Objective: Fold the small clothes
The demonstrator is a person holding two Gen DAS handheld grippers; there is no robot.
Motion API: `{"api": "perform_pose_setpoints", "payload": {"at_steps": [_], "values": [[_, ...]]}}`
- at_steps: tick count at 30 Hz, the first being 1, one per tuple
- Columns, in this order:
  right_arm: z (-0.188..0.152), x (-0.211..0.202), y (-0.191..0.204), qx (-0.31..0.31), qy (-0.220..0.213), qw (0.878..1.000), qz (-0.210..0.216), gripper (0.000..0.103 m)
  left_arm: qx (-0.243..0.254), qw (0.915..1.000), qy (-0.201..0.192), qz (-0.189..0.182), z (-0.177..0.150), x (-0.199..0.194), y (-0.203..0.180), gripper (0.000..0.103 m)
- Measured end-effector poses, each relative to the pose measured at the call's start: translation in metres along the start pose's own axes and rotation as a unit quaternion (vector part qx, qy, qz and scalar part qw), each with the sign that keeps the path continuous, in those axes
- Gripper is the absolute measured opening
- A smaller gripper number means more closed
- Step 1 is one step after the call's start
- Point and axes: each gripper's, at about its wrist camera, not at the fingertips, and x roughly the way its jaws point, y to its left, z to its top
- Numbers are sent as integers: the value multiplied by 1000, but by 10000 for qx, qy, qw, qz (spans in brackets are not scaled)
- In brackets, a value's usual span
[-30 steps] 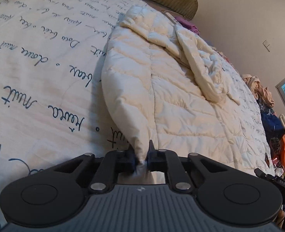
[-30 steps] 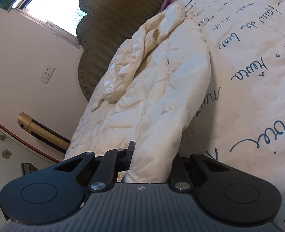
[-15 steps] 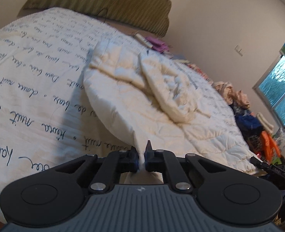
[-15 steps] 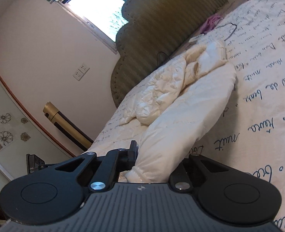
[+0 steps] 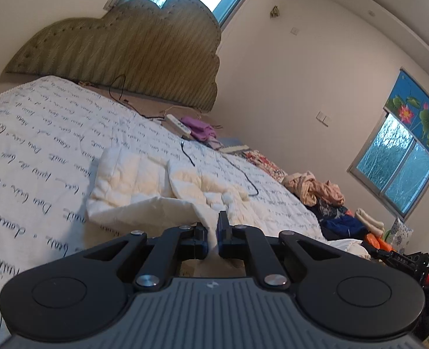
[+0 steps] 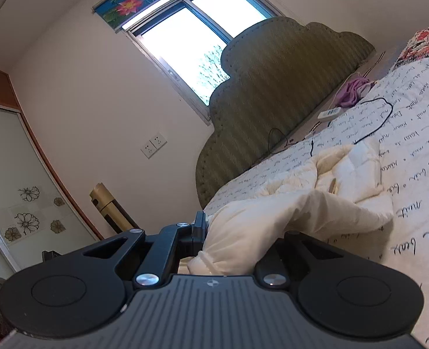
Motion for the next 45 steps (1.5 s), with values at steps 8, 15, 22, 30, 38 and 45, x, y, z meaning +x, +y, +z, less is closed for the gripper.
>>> {"api": "perform_pose_setpoints", "payload": {"at_steps": [8, 15, 22, 30, 38, 45], "values": [[47, 57, -38, 232, -153, 9996, 28, 17, -94, 9994, -180, 294, 48, 49, 10, 6], [77, 118, -77, 339, -236, 9975, -582, 17, -45, 9984, -228, 506, 82, 118, 23, 6], [83, 179, -132, 626, -118, 9931, -983, 18, -14, 9928, -44, 1199, 92, 191, 47, 6], [73, 227, -187, 1268, 109, 9852, -1147, 24, 25, 9809, 265, 1925, 80, 239, 72, 7], [69, 256, -182, 997, 58, 9837, -1498, 84, -502, 9779, 690, 1909, 77, 259, 94, 17], [48, 288, -112, -990, 570, 9793, -1668, 84, -894, 9744, 724, 1933, 82, 260, 102, 20]]}}
